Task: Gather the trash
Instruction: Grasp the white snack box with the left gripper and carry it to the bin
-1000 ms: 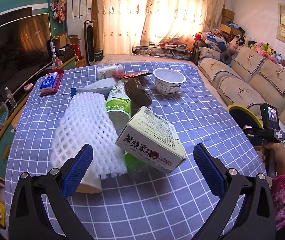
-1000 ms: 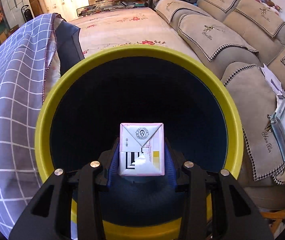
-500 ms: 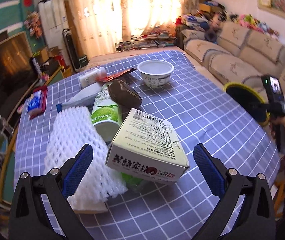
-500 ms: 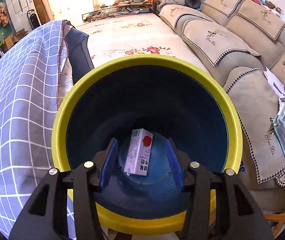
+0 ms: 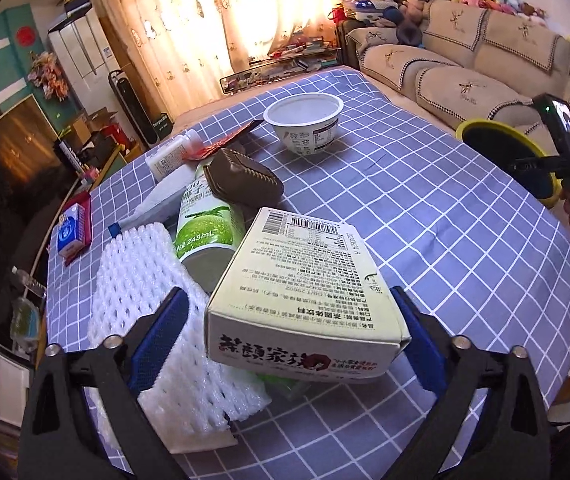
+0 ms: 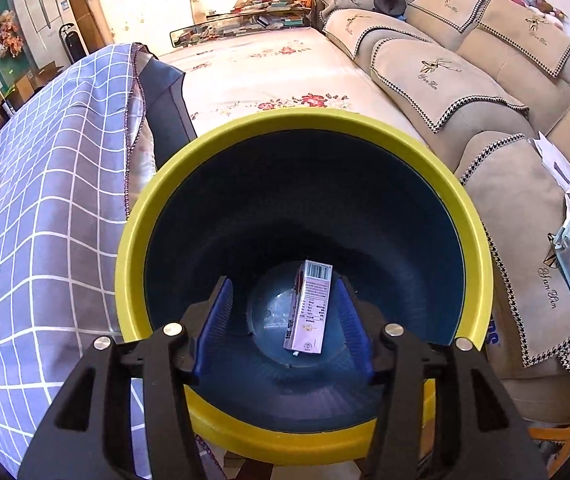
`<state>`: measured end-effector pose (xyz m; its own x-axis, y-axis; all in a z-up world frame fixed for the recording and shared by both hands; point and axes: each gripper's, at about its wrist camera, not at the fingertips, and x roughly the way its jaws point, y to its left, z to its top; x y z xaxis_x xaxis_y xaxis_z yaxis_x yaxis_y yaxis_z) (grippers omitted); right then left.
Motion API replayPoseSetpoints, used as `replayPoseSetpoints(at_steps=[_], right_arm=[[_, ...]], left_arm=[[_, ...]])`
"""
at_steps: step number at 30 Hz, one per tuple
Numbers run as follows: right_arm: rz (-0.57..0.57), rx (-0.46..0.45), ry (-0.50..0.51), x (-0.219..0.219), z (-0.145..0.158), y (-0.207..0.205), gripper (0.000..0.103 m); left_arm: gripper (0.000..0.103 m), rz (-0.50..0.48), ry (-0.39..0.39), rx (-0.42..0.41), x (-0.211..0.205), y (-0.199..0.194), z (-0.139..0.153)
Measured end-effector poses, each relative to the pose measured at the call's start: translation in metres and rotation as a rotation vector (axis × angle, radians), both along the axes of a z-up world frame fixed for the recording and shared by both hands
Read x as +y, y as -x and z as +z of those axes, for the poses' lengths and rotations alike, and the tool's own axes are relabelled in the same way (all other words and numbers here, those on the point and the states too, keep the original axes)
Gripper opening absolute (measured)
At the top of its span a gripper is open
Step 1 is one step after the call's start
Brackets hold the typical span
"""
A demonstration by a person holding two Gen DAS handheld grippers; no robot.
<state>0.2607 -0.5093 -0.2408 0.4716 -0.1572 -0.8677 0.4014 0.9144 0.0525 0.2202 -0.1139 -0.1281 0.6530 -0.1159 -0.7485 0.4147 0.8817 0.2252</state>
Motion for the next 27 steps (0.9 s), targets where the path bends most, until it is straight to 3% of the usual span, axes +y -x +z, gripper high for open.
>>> replayPoseSetpoints(at_steps=[3,10,19,27], right_arm=[[0.004,-0.004,-0.007,0.000,0.001,0.001,0.051],[0.006,-0.034,-0.016,-0.001,0.011,0.011,0.051],[0.002,-0.093,-0.034,-0.008,0.030,0.034,0.051],[-0.018,-0.129,-0.045,-0.022,0.040,0.055,0.051]], left_arm=[[0.077,-0.009,0.014,0.018,-0.001,-0.002,-0.001],[0.074,-0.014,0.059,0.006,0.001,0.003,0.016],[0.072,-0.068,0.198,-0.026,-0.007,0.012,0.062],[0.072,-0.125,0.239,-0.019,-0.042,0.008,0.070]])
